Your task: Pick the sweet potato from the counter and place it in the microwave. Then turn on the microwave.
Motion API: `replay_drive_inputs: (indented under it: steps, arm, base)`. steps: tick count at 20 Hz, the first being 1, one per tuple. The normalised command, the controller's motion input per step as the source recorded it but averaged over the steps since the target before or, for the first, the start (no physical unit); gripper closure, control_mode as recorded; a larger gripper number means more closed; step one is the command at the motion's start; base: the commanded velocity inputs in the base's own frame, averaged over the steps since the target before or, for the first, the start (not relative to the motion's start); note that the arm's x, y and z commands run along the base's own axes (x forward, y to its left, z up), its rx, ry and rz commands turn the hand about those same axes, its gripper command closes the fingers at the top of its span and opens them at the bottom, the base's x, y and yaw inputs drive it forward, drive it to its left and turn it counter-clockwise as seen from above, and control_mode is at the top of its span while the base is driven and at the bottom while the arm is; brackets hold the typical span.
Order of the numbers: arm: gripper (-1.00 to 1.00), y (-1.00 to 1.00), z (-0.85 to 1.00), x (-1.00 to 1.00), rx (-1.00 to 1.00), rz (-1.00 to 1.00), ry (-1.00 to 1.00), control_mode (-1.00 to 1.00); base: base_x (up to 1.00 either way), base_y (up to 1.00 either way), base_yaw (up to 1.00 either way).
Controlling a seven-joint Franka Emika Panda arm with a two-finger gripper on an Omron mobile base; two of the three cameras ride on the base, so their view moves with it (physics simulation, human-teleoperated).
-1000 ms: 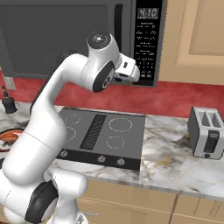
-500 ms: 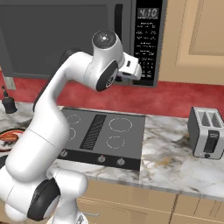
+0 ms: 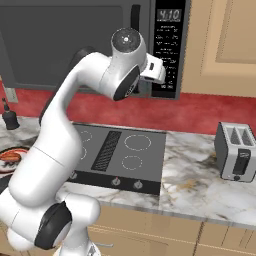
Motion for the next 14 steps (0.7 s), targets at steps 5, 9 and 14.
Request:
replay_drive_inputs:
  steps: [5, 9, 14]
  arm:
    - [-1.0, 0.0, 0.0, -0.02, 0.0, -0.01, -0.48, -1.0]
    - [-1.0, 0.02, 0.0, 0.14, 0.0, -0.01, -0.35, -1.0]
    - [-1.0, 0.08, 0.09, 0.59, 0.0, -0.02, -0.2, -1.0]
  base:
    - [0.0, 0.0, 0.0]
    - [0.0, 0.0, 0.0]
    - [0.0, 0.0, 0.0]
